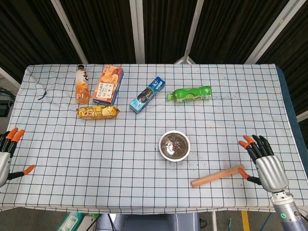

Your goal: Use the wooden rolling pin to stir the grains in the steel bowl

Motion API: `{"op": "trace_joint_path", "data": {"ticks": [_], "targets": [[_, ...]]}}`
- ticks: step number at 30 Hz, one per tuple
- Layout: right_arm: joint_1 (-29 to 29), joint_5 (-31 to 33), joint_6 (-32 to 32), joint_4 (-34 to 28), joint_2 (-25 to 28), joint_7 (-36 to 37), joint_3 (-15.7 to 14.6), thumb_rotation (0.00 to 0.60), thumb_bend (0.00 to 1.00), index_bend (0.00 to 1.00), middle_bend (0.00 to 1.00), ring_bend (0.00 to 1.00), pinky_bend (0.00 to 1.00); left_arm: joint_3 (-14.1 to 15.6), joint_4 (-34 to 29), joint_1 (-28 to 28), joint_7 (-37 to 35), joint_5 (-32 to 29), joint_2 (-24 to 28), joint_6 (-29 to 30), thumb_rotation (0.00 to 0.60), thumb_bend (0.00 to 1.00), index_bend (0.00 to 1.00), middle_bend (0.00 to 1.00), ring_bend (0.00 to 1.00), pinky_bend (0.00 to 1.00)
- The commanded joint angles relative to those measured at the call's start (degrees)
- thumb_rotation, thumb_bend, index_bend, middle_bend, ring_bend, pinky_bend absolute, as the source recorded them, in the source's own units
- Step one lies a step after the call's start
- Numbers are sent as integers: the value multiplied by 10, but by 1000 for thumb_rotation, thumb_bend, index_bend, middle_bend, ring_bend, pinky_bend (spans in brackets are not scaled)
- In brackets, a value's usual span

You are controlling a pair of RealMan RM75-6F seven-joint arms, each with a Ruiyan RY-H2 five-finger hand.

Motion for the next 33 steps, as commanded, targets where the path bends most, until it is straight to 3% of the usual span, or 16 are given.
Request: {"op": "trace_joint_path", "data": {"ticks": [1, 6, 14, 33], "targets": [[16, -39, -6, 18, -8, 7, -18, 600, 272, 208, 157, 0, 0, 0, 0, 0, 0, 1, 0, 0, 600, 17, 0, 0, 0, 0], [38, -92, -28, 37, -15, 0, -43, 600, 273, 283, 223, 0, 0, 0, 0, -1, 1, 1, 0, -2, 600, 17, 0, 0, 0, 0], [56, -119, -63, 42, -42, -34, -65, 600, 272, 361, 290, 5, 0, -1, 0, -2, 3, -3, -1, -4, 600, 16, 0, 0, 0, 0], [70, -97, -113, 45, -129, -110, -69, 600, 272, 444, 348, 40, 0, -2, 0, -3, -1, -7, -1, -8, 600, 17, 0, 0, 0, 0]]}}
